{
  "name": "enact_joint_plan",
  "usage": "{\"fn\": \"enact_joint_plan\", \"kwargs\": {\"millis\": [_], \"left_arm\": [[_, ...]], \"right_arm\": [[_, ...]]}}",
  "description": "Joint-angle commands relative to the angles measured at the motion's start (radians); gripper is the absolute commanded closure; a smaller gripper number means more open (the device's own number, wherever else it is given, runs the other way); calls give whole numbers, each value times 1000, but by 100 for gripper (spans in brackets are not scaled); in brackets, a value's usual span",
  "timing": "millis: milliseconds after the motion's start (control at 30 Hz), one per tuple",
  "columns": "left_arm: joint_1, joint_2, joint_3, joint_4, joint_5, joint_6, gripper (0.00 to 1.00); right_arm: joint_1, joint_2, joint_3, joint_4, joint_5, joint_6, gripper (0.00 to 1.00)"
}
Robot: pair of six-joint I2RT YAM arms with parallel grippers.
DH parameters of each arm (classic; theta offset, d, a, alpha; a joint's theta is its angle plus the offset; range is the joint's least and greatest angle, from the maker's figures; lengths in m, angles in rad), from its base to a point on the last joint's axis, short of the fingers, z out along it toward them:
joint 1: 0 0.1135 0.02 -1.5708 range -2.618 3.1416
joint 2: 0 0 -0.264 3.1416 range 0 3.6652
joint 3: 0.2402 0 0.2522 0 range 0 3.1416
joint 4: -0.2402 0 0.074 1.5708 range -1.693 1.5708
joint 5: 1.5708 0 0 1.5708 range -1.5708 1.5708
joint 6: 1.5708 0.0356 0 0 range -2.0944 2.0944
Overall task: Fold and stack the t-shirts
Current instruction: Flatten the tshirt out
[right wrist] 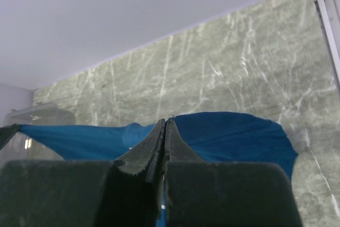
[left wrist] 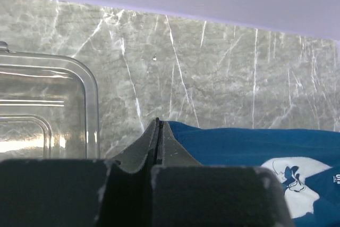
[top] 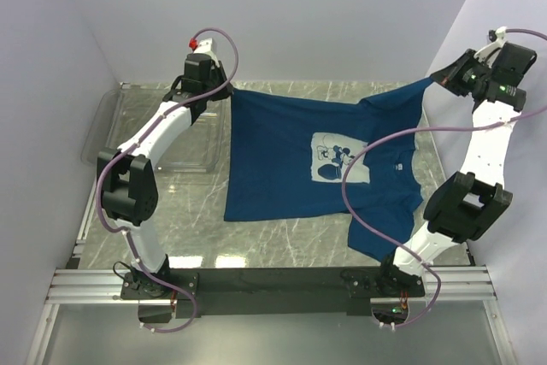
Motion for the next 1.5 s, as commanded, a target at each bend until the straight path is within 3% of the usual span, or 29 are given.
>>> {"fn": "enact_joint_plan", "kwargs": {"millis": [0,167,367,533,633,700,767,867,1200,1267,1333,1367,1467], "left_arm": [[7,-29,40,63,-50,28,100],[6,-157,-31,134,-71,30,100],[1,-431,-144,222,-85,7,100],[-17,-606,-137,244,-74,3,100],[-47,-663,-99,245,-86,14,100],[-68,-691,-66,247,-100,23,100],[-77,-706,-31,250,-102,28,100],[-99,-726,15,248,-105,34,100],[-108,-769,-11,190,-195,28,100],[-108,-731,-49,169,-195,11,100],[-108,-697,-80,135,-192,-6,100],[-108,-657,-112,133,-182,-24,100],[-106,-594,-172,148,-177,-50,100]], "right_arm": [[-14,-78,24,56,-47,19,100],[-24,-166,71,31,-105,14,100],[-82,-295,243,-8,-169,16,100],[-258,-358,408,65,-309,187,100],[-371,-395,428,278,-442,435,100],[-492,-403,429,556,-517,725,100],[-606,-373,456,855,-539,1034,100],[-717,-337,534,1039,-503,1230,100],[-771,-334,577,913,-409,1197,100],[-726,-332,573,820,-410,1087,100],[-576,-348,565,650,-383,903,100],[-513,-355,550,457,-331,693,100],[-259,-375,417,190,-213,365,100]]}}
